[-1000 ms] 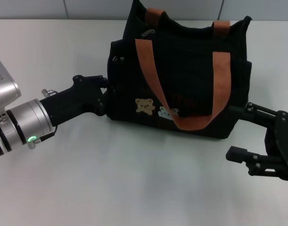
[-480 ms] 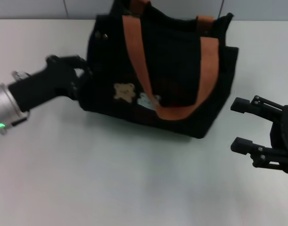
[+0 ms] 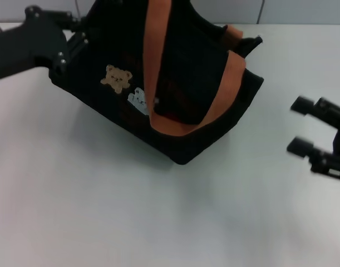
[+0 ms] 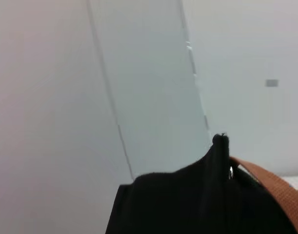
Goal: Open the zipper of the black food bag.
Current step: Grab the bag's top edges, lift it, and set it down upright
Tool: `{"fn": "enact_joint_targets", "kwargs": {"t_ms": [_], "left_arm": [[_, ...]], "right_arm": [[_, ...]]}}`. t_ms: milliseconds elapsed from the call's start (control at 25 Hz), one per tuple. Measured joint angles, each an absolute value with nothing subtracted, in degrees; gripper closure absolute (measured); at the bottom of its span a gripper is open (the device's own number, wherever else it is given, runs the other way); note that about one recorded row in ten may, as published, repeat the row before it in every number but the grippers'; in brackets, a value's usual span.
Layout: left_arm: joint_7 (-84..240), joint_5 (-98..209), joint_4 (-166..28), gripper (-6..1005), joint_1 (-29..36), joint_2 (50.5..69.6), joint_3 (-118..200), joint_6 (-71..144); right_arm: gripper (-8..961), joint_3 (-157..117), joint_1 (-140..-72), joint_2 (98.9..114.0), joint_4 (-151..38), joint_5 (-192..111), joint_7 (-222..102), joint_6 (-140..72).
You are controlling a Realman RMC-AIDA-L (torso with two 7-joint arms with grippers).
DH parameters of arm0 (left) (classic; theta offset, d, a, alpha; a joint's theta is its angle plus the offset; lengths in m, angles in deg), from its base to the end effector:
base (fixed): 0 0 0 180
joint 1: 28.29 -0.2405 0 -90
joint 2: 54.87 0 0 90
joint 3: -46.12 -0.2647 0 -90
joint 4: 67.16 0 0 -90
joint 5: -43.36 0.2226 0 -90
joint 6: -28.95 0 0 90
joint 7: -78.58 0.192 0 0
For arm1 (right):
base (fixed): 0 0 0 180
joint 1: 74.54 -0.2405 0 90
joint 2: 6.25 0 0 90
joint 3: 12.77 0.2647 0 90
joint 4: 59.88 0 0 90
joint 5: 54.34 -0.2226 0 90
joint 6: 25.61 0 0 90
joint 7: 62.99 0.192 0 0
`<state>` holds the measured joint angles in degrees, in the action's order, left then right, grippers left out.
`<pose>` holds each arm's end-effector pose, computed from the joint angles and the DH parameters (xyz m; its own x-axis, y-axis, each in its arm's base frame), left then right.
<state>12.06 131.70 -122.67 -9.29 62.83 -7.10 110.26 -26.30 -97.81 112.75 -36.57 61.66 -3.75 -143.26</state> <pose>-0.2338 0.3790 0.0304 0.8384 -0.1018 0.5354 0.2422 -0.8105 -0.5333 0.2549 0.2674 -0.0062 0.4796 -0.1260 -0.8684 -0.3783 -0.9226 -0.0751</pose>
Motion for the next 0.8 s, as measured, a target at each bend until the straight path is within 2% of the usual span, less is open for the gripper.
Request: {"fn": "enact_joint_targets", "kwargs": {"t_ms": [200,800], "left_arm": [[5.99,135.92,-142.21,887,-10.31,63.61,-10.13,111.66],[8.58,137.02,-149.42,887,-11.55,63.76,-22.11,111.58]], "right_arm": [[119,-17.55,-98.09,112.77,-43.09,61.65,-3.81,-138.23],[120,-12.9,-98.87,113.1,-52.45,60.28,-2.82,-125.33]]}}
